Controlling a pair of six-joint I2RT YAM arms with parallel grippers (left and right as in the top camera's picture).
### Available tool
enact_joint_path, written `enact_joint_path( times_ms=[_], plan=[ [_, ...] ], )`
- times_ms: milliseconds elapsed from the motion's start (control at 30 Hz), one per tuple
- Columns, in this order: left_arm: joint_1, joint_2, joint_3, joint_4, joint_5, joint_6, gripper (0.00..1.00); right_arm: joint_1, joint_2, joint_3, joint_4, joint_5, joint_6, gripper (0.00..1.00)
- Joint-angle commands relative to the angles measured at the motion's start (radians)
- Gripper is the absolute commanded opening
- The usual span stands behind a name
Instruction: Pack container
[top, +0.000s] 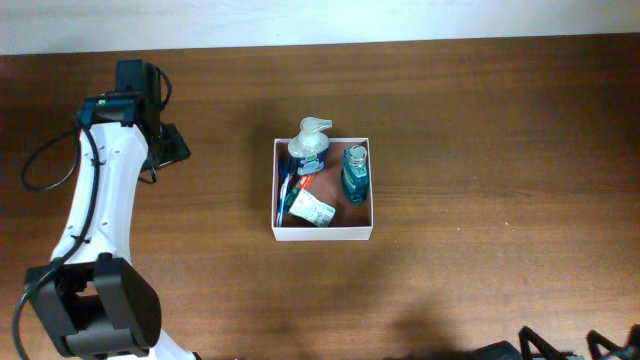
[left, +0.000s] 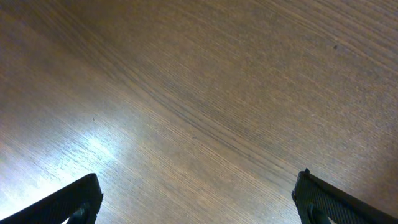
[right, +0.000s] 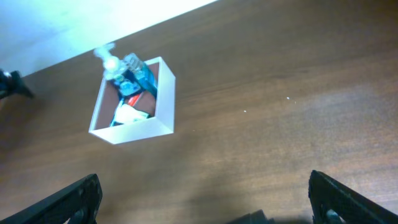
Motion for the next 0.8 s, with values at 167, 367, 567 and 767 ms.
enact_joint_path(
  times_ms=[167,367,567,767],
  plan=[
    [0.0,-0.004,0.008,-0.002,0.002,0.005,1.0,-0.034,-0.156,-0.331,0.258,-0.037,0.008,0.98],
    [0.0,-0.004,0.008,-0.002,0.002,0.005,0.99,-0.035,-0.273,-0.582,0.513,-0.113,0.008,0.98],
    [0.0,-0.004,0.008,-0.002,0.002,0.005,0.99,-0.036,-0.357,-0.786,0.748,-0.135,0.008,0.98],
    [0.0,-0.004,0.008,-0.002,0.002,0.005,0.99,-0.037,-0.357,-0.913,0.999,-0.135,0.008,0.98]
  ],
)
